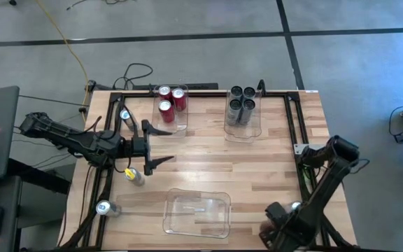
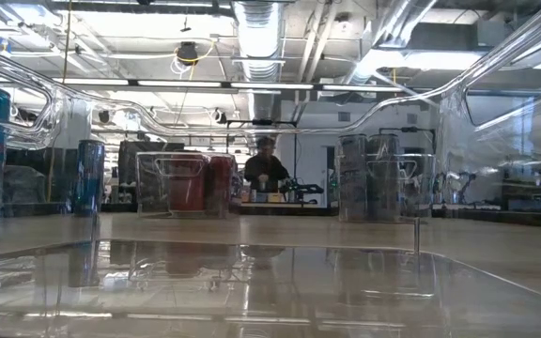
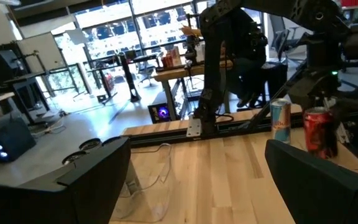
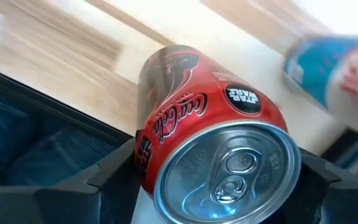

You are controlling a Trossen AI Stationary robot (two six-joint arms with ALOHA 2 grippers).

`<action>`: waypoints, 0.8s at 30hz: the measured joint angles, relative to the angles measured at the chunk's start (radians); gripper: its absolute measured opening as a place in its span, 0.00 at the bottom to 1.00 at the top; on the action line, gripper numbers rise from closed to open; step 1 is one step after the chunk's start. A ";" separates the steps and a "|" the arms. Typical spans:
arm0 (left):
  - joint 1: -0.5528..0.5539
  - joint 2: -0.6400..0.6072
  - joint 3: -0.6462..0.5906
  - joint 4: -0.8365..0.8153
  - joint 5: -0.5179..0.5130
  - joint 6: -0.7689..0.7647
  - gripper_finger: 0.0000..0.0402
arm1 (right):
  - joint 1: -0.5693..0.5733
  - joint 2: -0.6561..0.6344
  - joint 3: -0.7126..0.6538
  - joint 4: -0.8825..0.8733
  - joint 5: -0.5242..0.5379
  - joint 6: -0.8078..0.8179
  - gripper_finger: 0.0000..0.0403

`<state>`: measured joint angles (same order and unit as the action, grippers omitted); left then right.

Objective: Sort soda cans
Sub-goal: Put the red soda can into the top left transparent bin

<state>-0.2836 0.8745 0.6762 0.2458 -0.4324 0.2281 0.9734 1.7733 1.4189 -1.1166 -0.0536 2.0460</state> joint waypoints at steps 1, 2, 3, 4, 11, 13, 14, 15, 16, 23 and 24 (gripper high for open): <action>0.000 0.000 0.000 0.002 -0.012 0.006 0.92 | -0.011 0.000 0.005 0.000 0.007 -0.014 0.76; 0.000 0.000 0.000 0.005 -0.022 0.013 0.92 | -0.023 0.000 0.009 0.000 0.012 -0.030 0.76; 0.000 0.000 0.000 0.007 -0.039 0.022 0.92 | -0.036 0.000 0.013 -0.001 0.011 -0.042 0.76; 0.000 0.000 0.000 0.007 -0.054 0.025 0.92 | -0.047 0.000 0.017 -0.003 0.011 -0.057 0.76; 0.000 -0.005 0.000 -0.018 -0.155 0.015 0.92 | -0.125 0.000 0.068 -0.081 0.007 -0.126 0.76; 0.000 -0.013 0.000 -0.032 -0.172 0.011 0.92 | -0.147 0.000 0.089 -0.138 0.007 -0.140 0.76; 0.000 -0.019 0.000 -0.043 -0.176 0.003 0.92 | -0.158 0.000 0.101 -0.167 0.007 -0.147 0.76; 0.000 -0.027 0.000 -0.054 -0.177 -0.005 0.92 | -0.170 0.000 0.115 -0.197 0.007 -0.156 0.76; 0.000 -0.036 0.000 -0.064 -0.177 -0.011 0.92 | -0.181 0.000 0.129 -0.225 0.007 -0.168 0.76; 0.000 -0.143 0.000 -0.185 -0.180 -0.051 0.92 | -0.294 0.000 0.246 -0.405 0.058 -0.332 0.76; 0.000 -0.162 0.000 -0.203 -0.181 -0.053 0.92 | -0.316 -0.001 0.262 -0.421 0.075 -0.372 0.76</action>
<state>-0.2836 0.7124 0.6758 0.0426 -0.6132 0.1753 0.6574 1.7728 1.6808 -1.5375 0.0212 1.6741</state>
